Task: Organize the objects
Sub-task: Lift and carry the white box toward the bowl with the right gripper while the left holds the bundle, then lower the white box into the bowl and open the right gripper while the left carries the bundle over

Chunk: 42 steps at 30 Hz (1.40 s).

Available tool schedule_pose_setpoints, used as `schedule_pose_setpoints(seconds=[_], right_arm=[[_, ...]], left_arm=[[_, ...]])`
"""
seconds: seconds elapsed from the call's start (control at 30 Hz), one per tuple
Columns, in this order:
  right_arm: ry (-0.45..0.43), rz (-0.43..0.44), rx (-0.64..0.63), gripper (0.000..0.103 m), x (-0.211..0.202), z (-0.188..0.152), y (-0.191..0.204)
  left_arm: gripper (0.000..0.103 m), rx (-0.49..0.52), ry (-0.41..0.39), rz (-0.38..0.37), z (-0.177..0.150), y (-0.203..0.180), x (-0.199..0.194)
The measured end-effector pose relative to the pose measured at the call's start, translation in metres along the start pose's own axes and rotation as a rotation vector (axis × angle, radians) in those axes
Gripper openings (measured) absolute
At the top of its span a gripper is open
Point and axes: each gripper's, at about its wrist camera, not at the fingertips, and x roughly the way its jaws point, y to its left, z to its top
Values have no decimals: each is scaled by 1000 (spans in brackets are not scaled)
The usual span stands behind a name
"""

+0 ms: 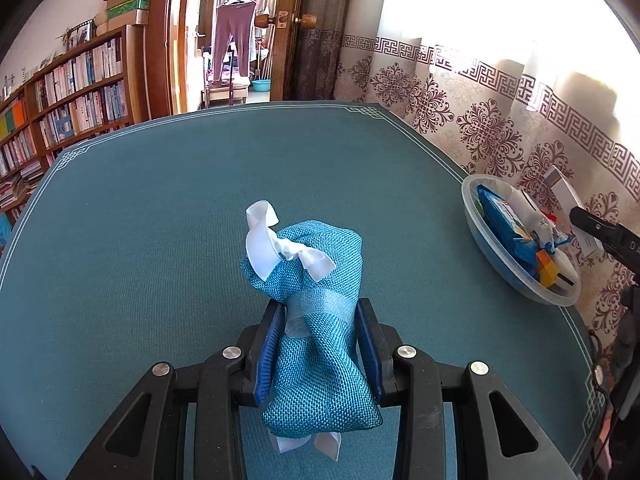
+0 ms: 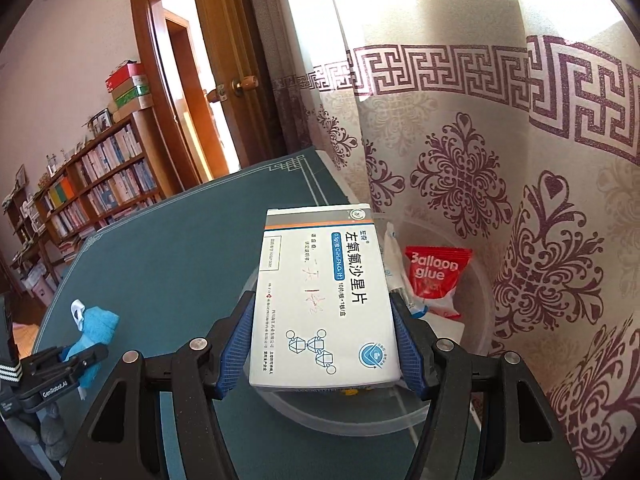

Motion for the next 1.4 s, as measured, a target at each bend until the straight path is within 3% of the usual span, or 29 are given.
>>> schedule_pose_setpoints(seconds=[0.27, 0.77, 1.1, 1.4], right_arm=[[54, -56, 65, 65, 36, 12, -34], [116, -48, 26, 64, 69, 10, -40], [57, -62, 40, 73, 43, 11, -40], [15, -32, 81, 74, 9, 1, -47]], left_arm=[[38, 34, 1, -31, 5, -26, 1], [38, 85, 14, -77, 10, -61, 3], [38, 110, 13, -126, 17, -82, 1], [38, 138, 16, -179, 25, -110, 2]])
